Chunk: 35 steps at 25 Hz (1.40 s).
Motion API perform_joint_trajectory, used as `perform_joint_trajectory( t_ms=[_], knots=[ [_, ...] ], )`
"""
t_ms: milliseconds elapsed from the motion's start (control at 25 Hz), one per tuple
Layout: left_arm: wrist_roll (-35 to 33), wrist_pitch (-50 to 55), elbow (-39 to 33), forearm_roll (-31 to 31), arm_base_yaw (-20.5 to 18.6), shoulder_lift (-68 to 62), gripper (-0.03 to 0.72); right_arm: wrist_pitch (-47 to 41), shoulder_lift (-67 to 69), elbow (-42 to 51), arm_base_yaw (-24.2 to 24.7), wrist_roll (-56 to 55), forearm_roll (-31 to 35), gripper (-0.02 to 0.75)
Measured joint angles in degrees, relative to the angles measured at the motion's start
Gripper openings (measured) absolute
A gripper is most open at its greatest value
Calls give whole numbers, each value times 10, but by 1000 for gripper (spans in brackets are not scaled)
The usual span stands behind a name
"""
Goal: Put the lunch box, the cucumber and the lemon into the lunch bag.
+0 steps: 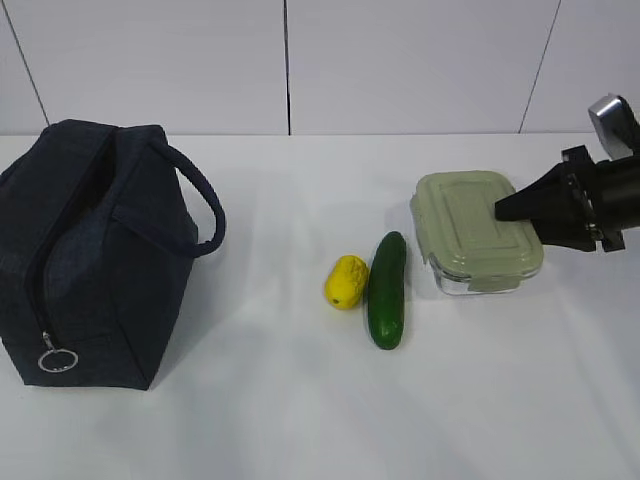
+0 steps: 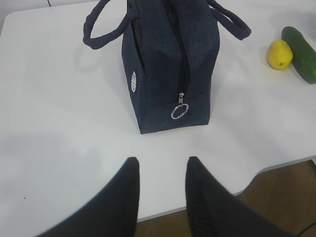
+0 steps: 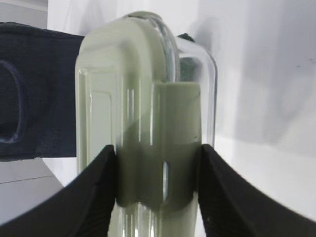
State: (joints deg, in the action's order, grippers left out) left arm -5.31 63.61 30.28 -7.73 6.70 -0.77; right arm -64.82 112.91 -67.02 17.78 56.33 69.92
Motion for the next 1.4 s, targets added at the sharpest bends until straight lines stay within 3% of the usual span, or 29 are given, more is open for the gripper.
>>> perform_joint_trajectory(
  t_ms=[480, 720, 1160, 1400],
  knots=[
    [0, 0, 0, 0, 0, -2, 228, -6, -52, 0, -52, -23, -2, 380],
    [0, -17, 7, -31, 0, -66, 228, -8, -79, 2, -68, -26, 33, 380],
    [0, -71, 178, -50, 0, -350, 263, -9, -105, 2, -129, -26, 70, 380],
    [0, -70, 276, -22, 0, -553, 309, -10, -105, 2, -168, -26, 101, 380]
  ],
)
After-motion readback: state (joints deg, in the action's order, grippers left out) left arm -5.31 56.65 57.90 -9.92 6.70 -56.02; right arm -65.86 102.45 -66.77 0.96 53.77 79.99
